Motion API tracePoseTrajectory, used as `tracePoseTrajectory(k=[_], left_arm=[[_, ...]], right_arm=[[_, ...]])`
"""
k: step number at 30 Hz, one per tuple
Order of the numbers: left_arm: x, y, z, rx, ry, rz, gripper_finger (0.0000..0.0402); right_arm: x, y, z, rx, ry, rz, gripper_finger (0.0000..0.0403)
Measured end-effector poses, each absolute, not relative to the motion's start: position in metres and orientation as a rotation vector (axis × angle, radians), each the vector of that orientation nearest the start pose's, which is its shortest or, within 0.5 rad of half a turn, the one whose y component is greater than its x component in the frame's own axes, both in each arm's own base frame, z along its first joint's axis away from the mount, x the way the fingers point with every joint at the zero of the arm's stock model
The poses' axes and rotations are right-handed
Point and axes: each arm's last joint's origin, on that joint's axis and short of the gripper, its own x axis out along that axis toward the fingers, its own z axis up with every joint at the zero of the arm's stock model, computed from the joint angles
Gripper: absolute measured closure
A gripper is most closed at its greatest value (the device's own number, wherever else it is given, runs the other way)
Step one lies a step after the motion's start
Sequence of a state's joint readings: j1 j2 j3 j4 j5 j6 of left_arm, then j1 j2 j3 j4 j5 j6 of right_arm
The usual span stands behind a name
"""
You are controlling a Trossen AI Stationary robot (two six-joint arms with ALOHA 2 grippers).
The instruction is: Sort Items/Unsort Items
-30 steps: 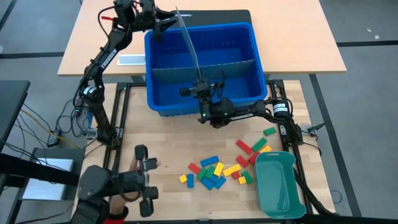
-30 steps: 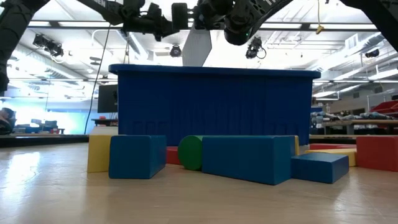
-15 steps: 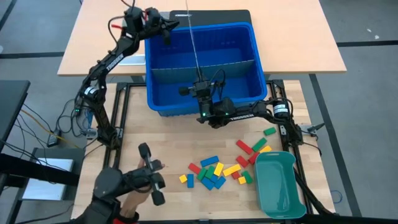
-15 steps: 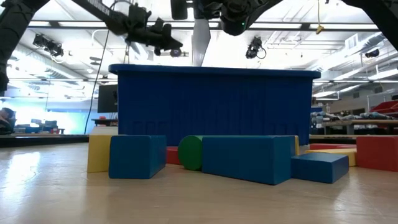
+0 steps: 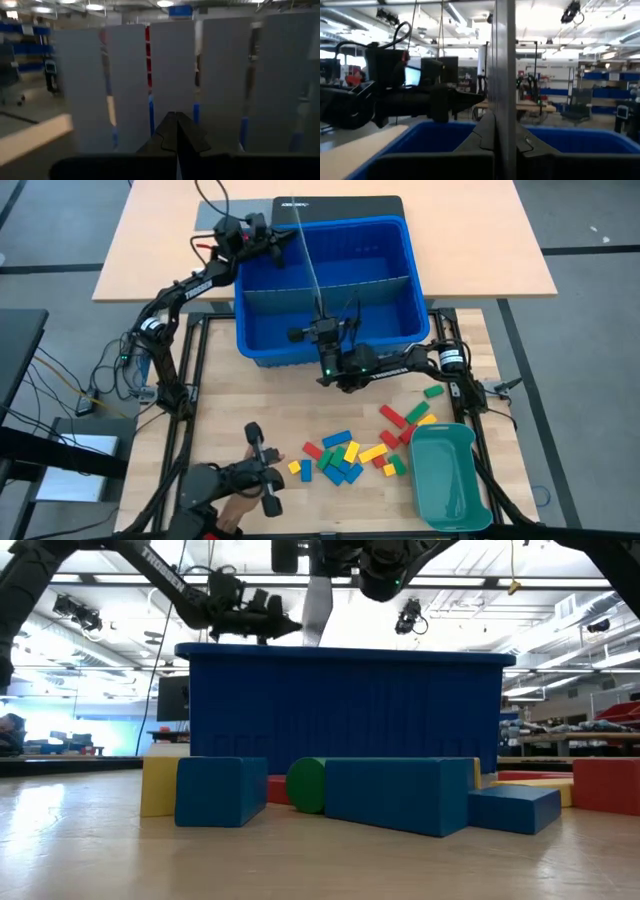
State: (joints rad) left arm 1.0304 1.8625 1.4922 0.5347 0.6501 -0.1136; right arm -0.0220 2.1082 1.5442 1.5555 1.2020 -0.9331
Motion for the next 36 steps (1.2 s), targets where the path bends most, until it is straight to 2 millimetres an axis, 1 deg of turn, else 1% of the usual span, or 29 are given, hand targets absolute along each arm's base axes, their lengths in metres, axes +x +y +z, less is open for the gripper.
tracePoseTrajectory(k=[3, 5, 10, 18, 22, 31, 36], left_arm=[[0.249, 0.367, 0.328, -0.01, -0.116, 0.355, 0.04], [0.255, 0.367, 0.324, -0.002, -0.126, 0.344, 0.0401], [0.262, 0.368, 0.318, 0.007, -0.157, 0.34, 0.0401], [0.268, 0.372, 0.307, -0.005, -0.151, 0.343, 0.0401], [0.271, 0.37, 0.307, 0.004, -0.152, 0.336, 0.0401], [0.272, 0.369, 0.307, 0.028, -0.151, 0.341, 0.0401], [0.272, 0.369, 0.307, 0.034, -0.154, 0.343, 0.0401]], right_arm=[[0.436, -0.036, 0.306, -0.18, -0.262, -1.364, 0.0403], [0.435, -0.036, 0.301, -0.183, -0.25, -1.363, 0.0403], [0.435, -0.036, 0.301, -0.192, -0.262, -1.352, 0.0403], [0.435, -0.037, 0.301, -0.215, -0.24, -1.359, 0.0403], [0.435, -0.042, 0.301, -0.227, -0.222, -1.377, 0.0403], [0.431, -0.048, 0.28, -0.181, -0.223, -1.375, 0.0403], [0.431, -0.049, 0.277, -0.165, -0.217, -1.382, 0.0403]])
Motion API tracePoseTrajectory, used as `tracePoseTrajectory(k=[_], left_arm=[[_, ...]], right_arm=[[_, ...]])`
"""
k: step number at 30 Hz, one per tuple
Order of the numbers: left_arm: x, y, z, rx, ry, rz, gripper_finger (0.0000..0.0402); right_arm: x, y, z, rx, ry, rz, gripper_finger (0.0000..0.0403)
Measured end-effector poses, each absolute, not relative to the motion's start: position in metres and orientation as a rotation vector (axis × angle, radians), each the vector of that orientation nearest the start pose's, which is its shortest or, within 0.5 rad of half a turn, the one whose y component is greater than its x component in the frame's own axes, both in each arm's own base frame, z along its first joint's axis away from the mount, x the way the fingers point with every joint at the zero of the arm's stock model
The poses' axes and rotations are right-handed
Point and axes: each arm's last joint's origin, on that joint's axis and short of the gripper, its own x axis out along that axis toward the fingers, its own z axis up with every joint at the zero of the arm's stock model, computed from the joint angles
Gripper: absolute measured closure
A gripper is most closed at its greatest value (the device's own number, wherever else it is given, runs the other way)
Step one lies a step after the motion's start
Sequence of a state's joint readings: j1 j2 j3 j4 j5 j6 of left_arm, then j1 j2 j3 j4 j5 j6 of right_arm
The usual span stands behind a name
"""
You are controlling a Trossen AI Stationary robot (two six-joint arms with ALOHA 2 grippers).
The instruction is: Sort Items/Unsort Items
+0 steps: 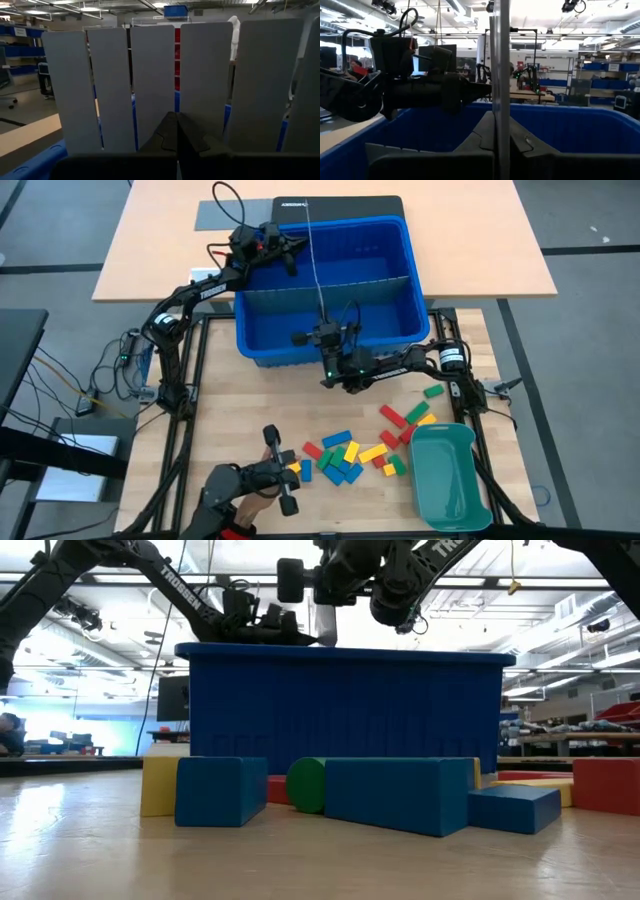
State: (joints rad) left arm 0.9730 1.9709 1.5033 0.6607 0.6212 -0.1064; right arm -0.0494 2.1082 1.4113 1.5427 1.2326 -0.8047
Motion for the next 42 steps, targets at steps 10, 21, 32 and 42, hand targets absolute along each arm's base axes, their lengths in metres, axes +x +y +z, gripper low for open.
tracePoseTrajectory(k=[10, 21, 32, 42], left_arm=[[0.272, 0.368, 0.308, 0.037, -0.155, 0.33, 0.0401], [0.272, 0.369, 0.308, 0.036, -0.155, 0.337, 0.0401], [0.272, 0.369, 0.308, 0.035, -0.154, 0.337, 0.0401], [0.272, 0.369, 0.308, 0.035, -0.153, 0.331, 0.0401]], right_arm=[[0.441, -0.05, 0.265, -0.113, -0.137, -1.382, 0.0378], [0.442, -0.048, 0.261, -0.122, -0.115, -1.387, 0.0312], [0.437, -0.045, 0.268, -0.145, -0.133, -1.398, 0.0298], [0.435, -0.04, 0.271, -0.131, -0.149, -1.399, 0.0293]])
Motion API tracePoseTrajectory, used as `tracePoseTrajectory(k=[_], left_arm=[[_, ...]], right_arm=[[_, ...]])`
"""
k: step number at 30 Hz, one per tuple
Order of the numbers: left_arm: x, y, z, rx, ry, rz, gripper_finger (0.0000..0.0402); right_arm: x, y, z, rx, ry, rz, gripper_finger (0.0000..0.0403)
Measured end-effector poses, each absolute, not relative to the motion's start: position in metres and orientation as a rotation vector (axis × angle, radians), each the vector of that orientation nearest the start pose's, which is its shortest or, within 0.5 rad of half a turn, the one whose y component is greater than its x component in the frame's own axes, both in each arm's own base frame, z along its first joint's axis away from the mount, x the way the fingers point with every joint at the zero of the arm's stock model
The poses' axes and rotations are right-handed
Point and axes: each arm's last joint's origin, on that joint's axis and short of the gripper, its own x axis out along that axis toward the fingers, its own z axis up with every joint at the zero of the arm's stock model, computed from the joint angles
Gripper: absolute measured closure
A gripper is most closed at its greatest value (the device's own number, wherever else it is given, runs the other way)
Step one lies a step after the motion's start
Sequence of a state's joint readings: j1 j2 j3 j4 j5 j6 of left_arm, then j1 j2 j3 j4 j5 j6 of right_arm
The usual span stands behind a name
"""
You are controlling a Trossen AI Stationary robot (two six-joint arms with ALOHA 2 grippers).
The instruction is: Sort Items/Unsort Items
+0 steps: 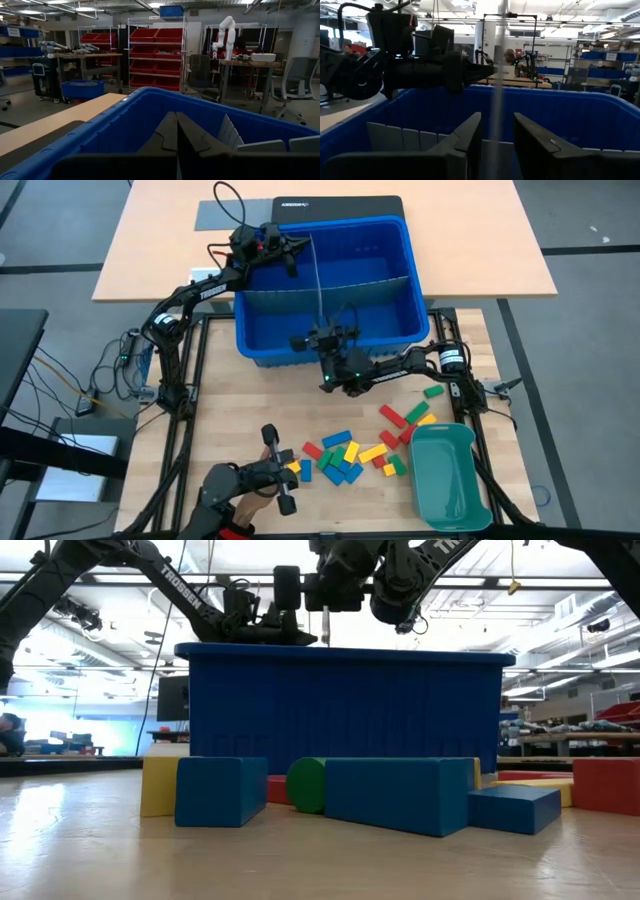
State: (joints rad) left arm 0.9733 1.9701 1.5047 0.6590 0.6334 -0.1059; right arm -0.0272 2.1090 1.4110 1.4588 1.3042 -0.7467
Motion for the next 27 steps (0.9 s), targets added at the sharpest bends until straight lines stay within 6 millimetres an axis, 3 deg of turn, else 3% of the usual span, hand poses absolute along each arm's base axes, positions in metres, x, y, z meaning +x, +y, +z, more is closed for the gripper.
tracePoseTrajectory(k=[12, 20, 24, 27], left_arm=[[0.271, 0.37, 0.31, 0.028, -0.156, 0.322, 0.0401], [0.267, 0.373, 0.337, 0.033, -0.211, 0.26, 0.0401], [0.265, 0.374, 0.353, 0.035, -0.241, 0.233, 0.0401], [0.265, 0.373, 0.366, 0.043, -0.262, 0.201, 0.0401]], right_arm=[[0.43, -0.031, 0.279, -0.11, -0.188, -1.389, 0.0231], [0.42, -0.003, 0.311, -0.187, -0.129, -1.363, 0.0189], [0.411, 0.013, 0.331, -0.234, -0.096, -1.342, 0.0216], [0.406, 0.022, 0.341, -0.256, -0.073, -1.326, 0.0289]])
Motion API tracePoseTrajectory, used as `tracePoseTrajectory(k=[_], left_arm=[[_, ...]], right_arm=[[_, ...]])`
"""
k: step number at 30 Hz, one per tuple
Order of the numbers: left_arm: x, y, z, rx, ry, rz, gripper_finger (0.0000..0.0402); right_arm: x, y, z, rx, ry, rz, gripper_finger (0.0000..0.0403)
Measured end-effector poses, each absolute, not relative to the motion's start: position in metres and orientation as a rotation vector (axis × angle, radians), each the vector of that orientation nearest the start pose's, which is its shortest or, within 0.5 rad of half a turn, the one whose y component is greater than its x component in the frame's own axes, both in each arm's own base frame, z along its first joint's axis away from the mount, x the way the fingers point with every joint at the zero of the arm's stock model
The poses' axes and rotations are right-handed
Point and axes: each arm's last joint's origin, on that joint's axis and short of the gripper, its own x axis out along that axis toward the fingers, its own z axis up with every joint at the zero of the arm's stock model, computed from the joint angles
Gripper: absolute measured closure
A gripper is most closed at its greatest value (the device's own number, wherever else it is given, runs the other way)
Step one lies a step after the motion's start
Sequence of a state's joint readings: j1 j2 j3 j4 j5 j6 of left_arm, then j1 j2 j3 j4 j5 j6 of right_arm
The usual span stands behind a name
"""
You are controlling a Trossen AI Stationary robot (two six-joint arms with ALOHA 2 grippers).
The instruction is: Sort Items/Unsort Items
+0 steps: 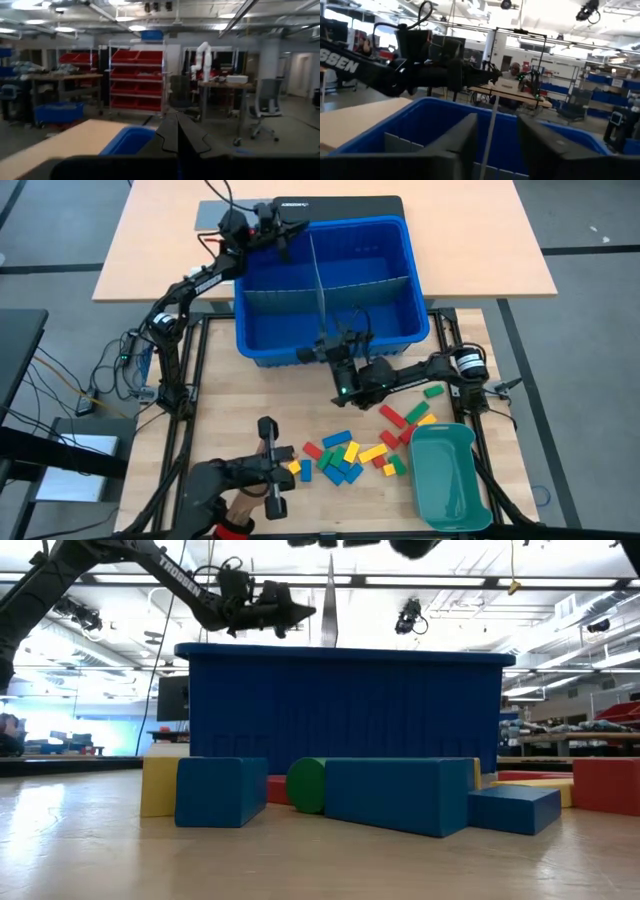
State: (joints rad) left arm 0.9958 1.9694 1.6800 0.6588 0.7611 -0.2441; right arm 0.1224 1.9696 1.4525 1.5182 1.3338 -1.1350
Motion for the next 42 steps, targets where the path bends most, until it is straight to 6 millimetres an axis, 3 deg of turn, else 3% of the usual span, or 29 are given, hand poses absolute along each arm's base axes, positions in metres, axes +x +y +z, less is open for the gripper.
tracePoseTrajectory(k=[2, 4, 10, 14, 17, 20, 23, 29, 34, 42], left_arm=[[0.265, 0.371, 0.377, 0.053, -0.278, 0.174, 0.0401], [0.264, 0.37, 0.388, 0.068, -0.294, 0.153, 0.0401], [0.256, 0.367, 0.422, 0.07, -0.342, 0.089, 0.0401], [0.249, 0.366, 0.436, 0.068, -0.34, 0.033, 0.0401], [0.245, 0.366, 0.441, 0.08, -0.329, -0.002, 0.0401], [0.24, 0.367, 0.443, 0.083, -0.317, -0.023, 0.0401], [0.236, 0.368, 0.446, 0.086, -0.31, -0.04, 0.0401], [0.229, 0.37, 0.448, 0.071, -0.281, -0.084, 0.0401], [0.229, 0.369, 0.448, 0.1, -0.259, -0.122, 0.0401], [0.229, 0.367, 0.446, 0.12, -0.218, -0.193, 0.0401]], right_arm=[[0.402, 0.026, 0.349, -0.269, -0.053, -1.312, 0.0359], [0.4, 0.03, 0.356, -0.286, -0.024, -1.297, 0.0388], [0.382, 0.039, 0.383, -0.243, 0.038, -1.289, 0.04], [0.374, 0.046, 0.393, -0.303, 0.098, -1.243, 0.0401], [0.369, 0.052, 0.399, -0.339, 0.069, -1.125, 0.0401], [0.365, 0.051, 0.399, -0.314, 0.043, -0.901, 0.0402], [0.361, 0.036, 0.397, -0.184, 0.046, -0.648, 0.0402], [0.349, 0.005, 0.411, -0.182, 0.023, -0.495, 0.0402], [0.308, -0.037, 0.443, -0.167, -0.021, -0.383, 0.0403], [0.233, -0.121, 0.469, -0.104, 0.048, -0.477, 0.0403]])
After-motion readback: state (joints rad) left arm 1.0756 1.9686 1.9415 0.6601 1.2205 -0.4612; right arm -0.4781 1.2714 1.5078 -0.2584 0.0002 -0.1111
